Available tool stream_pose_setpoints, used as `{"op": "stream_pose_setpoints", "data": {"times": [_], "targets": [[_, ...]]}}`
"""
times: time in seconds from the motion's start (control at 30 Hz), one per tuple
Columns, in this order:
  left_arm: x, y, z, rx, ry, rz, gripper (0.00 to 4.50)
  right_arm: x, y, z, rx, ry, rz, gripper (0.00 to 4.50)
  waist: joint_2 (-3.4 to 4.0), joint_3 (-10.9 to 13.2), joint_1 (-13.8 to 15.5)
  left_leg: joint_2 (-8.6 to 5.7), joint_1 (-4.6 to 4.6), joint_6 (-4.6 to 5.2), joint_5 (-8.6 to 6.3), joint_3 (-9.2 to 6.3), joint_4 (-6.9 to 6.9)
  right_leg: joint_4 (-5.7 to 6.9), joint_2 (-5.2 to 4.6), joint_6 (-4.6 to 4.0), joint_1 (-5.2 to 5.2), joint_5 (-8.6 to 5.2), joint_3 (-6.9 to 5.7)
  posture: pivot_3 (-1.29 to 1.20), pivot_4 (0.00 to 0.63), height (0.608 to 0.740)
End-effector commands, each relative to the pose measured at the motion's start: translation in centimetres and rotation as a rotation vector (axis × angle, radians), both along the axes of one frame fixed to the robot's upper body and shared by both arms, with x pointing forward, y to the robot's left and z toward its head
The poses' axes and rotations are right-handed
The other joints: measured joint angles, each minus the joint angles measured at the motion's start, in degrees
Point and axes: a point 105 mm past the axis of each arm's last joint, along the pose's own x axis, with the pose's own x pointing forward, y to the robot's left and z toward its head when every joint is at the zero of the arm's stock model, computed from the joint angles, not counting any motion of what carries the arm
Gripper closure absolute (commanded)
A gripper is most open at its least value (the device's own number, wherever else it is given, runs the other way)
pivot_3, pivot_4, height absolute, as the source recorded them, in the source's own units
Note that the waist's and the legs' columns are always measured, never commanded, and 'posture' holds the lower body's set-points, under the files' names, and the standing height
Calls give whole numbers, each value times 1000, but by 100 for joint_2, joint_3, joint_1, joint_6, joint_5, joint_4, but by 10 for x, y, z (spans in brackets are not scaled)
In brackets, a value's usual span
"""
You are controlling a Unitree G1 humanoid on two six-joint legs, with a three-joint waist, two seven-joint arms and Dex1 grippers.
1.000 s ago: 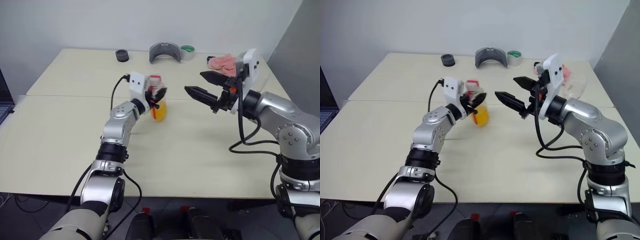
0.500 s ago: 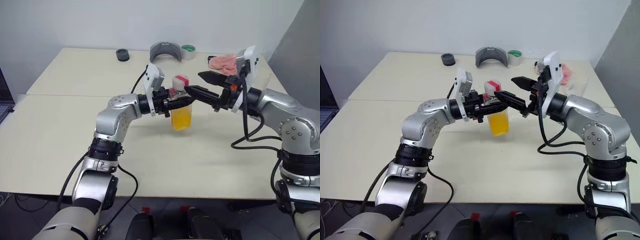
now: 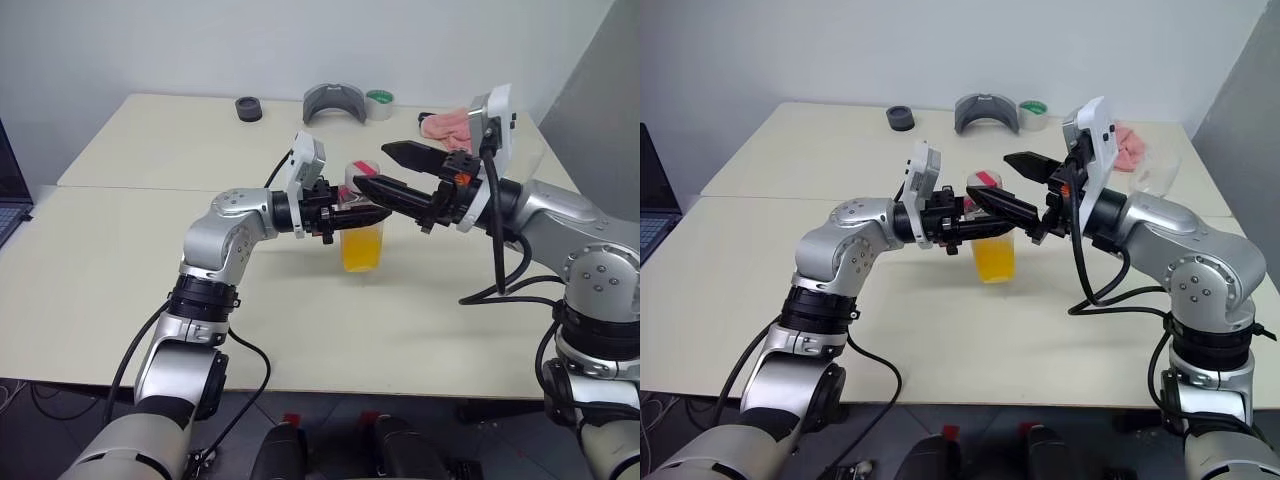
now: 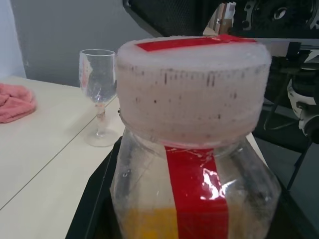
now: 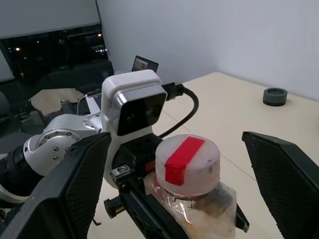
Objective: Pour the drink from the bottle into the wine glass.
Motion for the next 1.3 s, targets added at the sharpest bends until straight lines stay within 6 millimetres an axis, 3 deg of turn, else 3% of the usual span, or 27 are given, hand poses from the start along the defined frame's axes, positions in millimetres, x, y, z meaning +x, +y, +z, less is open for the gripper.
{"op": "stream_pose_setpoints", "data": {"times": [0.03,0.43,0.8,1.3], "targets": [[-6,-3,9,3,-65,-42,2631,-6,4,7,8,-42,7,0,0,0,0,0,0,0,0,1,0,0,0,0,0,0,0,0,150,740],[-3,-5,6,1,-68,-34,2631,12,8,-2,-18,-34,-62,0,1,0,0,0,-2,0,0,0,0,0,0,-2,0,-1,-5,0,150,740],[-2,-6,2,-3,-67,-21,2631,13,13,-14,-49,-83,-57,0,1,0,1,0,-3,0,0,-1,0,0,0,-3,0,-2,-8,0,150,740],[2,-5,-1,10,-91,-4,2631,16,15,-10,-4,-88,-49,0,1,1,1,0,-3,0,0,-2,1,1,0,-3,0,-2,-9,0,150,740]]}}
